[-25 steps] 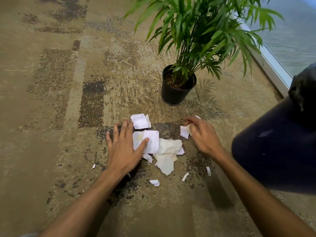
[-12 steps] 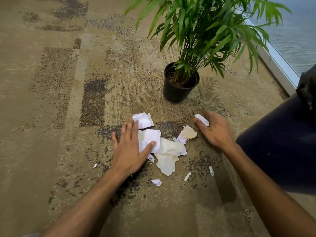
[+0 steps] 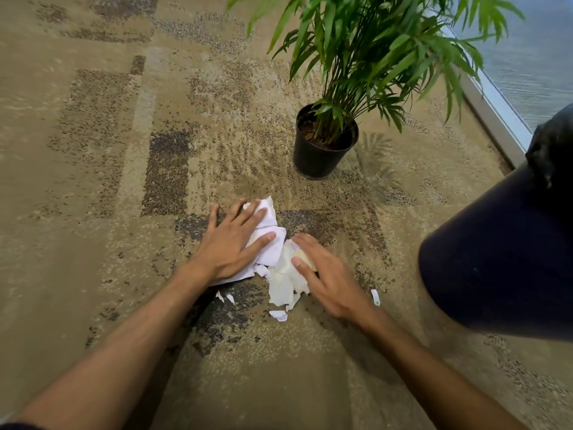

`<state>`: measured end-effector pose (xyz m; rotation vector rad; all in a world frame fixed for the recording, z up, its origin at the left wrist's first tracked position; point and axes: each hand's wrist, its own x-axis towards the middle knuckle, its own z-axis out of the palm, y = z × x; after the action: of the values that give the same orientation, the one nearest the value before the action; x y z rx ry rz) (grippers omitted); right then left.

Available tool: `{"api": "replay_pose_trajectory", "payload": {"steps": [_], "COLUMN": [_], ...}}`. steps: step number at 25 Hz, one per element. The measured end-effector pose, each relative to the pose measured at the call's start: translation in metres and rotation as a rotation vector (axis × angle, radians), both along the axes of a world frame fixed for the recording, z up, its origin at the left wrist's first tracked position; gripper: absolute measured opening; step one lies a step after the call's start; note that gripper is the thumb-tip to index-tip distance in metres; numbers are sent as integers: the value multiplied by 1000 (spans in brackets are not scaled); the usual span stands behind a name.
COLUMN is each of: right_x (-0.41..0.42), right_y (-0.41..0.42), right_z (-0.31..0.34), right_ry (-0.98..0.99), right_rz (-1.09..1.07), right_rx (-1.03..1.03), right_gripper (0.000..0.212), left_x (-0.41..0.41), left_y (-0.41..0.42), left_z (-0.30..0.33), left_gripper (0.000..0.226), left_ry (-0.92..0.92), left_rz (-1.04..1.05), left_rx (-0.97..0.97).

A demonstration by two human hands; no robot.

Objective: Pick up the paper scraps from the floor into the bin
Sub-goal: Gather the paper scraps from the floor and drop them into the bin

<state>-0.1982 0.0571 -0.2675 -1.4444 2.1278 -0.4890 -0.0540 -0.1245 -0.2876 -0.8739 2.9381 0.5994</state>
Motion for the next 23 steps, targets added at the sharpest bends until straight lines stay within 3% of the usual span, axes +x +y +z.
{"api": "replay_pose_trajectory", "payload": {"steps": [5,9,11,13,16,21,23], "right_x": [0,-5,0,8,22,37,33], "right_y": [19,22,22,19,9,7,9], "right_z": [21,42,50,54,54,45,48], "right_ry": [116,388,498,553,555,363,299], "right_rz": [37,-136,-160,-162,-158,-144,-149], "right_rx": [-22,-148,-116,-15,173,8,17], "right_gripper": [64,49,44,52,64,19,13], "left_x": [24,59,74,78,72,60,58], "left_y": [26,53,68,73,63,52,50], "left_z": [21,52,64,67,61,51,53], "left_gripper": [82,75,70,72,81,49,43], "left_ry": [1,70,78,7,-96,-6,-9], "left_rz": [-43,151,242,249,259,227,230], "left_rx": [116,93,68,45,52,-22,-43]}}
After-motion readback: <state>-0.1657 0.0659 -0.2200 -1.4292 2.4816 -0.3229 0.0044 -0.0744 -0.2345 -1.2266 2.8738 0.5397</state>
